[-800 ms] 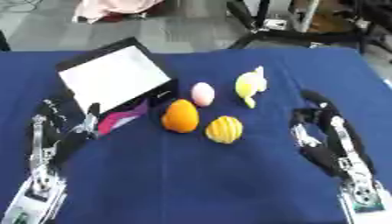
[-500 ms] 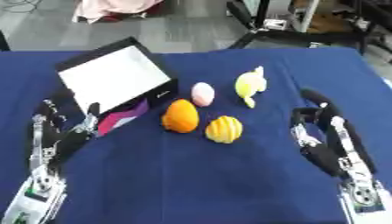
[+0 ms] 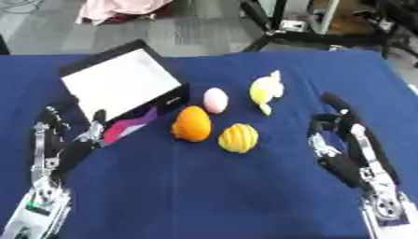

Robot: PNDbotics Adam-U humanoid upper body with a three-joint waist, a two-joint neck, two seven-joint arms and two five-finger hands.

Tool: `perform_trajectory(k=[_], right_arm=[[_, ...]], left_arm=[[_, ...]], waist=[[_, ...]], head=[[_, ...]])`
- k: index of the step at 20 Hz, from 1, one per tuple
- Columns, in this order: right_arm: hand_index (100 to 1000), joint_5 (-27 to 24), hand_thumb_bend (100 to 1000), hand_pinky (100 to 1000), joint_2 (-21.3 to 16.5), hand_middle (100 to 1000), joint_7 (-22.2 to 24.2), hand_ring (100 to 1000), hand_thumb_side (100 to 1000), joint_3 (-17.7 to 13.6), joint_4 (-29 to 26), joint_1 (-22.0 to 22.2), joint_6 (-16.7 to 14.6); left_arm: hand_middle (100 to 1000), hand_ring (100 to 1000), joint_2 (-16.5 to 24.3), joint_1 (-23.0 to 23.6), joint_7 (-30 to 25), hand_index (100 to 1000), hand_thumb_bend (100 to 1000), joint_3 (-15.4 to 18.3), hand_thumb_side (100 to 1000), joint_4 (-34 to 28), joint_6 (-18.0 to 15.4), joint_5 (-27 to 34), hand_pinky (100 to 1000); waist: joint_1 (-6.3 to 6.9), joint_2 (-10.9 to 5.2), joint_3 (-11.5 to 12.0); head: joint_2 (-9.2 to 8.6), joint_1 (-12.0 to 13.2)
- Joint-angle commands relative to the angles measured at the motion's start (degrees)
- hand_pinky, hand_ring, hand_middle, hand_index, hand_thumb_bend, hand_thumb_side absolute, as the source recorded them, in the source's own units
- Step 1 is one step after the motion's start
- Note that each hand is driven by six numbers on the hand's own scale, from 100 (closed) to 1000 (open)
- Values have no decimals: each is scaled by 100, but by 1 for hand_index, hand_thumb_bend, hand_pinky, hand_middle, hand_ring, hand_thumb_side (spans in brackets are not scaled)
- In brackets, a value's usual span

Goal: Pick up objects on the table and place them in the box.

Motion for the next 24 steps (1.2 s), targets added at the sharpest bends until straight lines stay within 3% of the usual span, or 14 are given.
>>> perform_trajectory(k=[1, 6, 10, 12, 17, 24], right_arm=[[965, 223, 100, 775, -530, 1000, 253, 836, 449, 167, 113, -373, -24], [983, 54, 100, 793, -1251, 1000, 617, 876, 471, 427, 760, -1094, 185], [987, -57, 100, 809, -1658, 1000, 948, 895, 563, 579, 1341, -1677, 514], [993, 84, 100, 834, -1652, 1000, 1135, 916, 613, 693, 1652, -1988, 704], [1000, 513, 100, 885, -1516, 1000, 1491, 954, 634, 906, 2374, -2710, 1148], [1000, 1212, 100, 893, -1006, 1000, 1403, 954, 668, 1095, 3513, -3847, 1836]], left_arm=[[689, 886, 93, -16, -34, 744, 456, -17, 143, -58, -2, 10, 740], [688, 887, 93, 16, -87, 744, 456, -58, 144, -51, -5, 15, 740], [688, 887, 86, 35, -128, 745, 455, -103, 148, -44, 5, 40, 740], [687, 888, 86, 46, -149, 745, 456, -119, 148, -40, 11, 49, 740], [688, 888, 70, 36, -178, 746, 455, -133, 149, -44, 25, 68, 740], [688, 888, 41, -29, -180, 747, 452, -111, 149, -70, 34, 73, 741]], waist=[[-36, -154, 25], [-28, -212, 103], [5, -223, 182], [20, -222, 209], [69, -199, 278], [119, -106, 306]], head=[[-11, -59], [-11, -142], [-11, -227], [-11, -261], [-11, -299], [-11, -294]])
